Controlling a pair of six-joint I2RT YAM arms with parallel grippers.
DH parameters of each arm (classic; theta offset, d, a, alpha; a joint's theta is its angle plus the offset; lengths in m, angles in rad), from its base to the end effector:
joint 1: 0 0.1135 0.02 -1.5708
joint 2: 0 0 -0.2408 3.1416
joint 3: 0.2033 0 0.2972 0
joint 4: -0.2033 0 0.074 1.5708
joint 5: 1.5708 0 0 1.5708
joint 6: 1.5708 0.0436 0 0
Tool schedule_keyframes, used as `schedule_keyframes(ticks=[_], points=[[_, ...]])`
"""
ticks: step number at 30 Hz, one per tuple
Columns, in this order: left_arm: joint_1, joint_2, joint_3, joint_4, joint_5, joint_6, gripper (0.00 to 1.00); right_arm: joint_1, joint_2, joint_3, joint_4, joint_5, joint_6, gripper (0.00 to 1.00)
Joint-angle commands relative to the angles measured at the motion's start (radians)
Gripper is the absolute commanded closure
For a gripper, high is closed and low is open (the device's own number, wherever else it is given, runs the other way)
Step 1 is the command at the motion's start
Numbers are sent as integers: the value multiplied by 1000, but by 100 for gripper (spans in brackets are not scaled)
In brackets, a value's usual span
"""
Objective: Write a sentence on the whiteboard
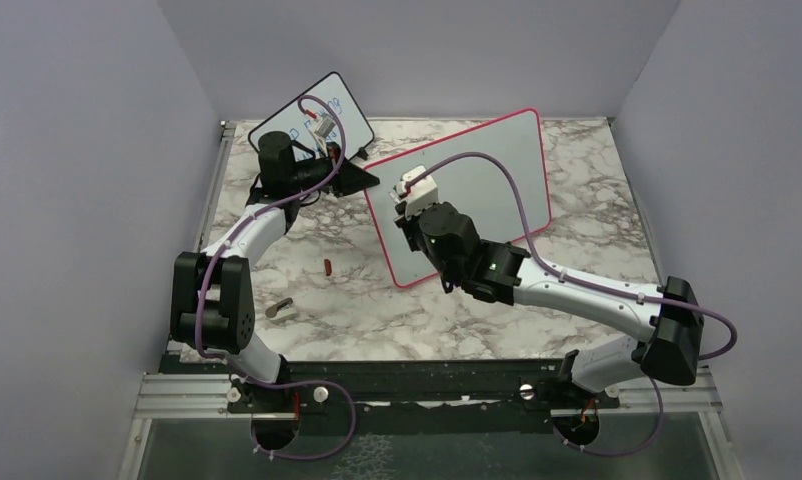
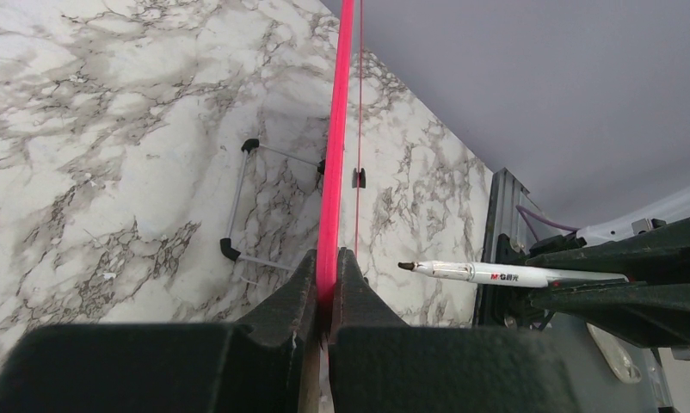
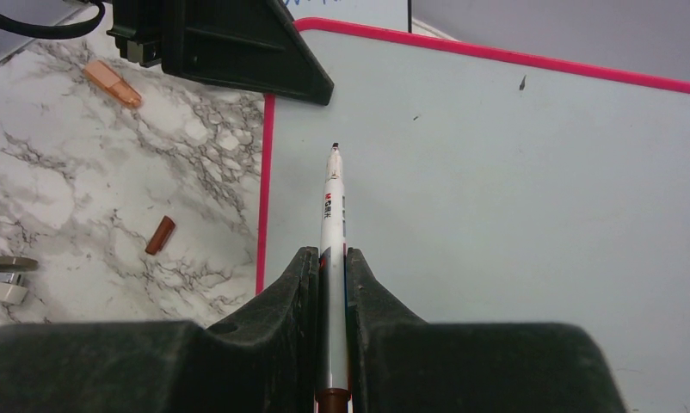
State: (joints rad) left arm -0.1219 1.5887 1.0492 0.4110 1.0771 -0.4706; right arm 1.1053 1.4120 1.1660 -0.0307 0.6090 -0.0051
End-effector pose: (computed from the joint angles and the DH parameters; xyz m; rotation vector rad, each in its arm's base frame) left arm 0.3911 -0.0866 0.2441 0.5532 1.7311 -1.3323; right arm 0.1949 0.3323 0.3086 -0.5705 1.7096 0.2228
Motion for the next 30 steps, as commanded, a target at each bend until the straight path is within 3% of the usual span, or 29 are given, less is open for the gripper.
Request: schedule_keyframes(ticks=[1,30], points=[[-13,14,-5,-26,7,34,100,8,18,28,82,18,-21,99],[-13,14,-3,-26,7,25,100,8,80,34,125,23,-19,99]])
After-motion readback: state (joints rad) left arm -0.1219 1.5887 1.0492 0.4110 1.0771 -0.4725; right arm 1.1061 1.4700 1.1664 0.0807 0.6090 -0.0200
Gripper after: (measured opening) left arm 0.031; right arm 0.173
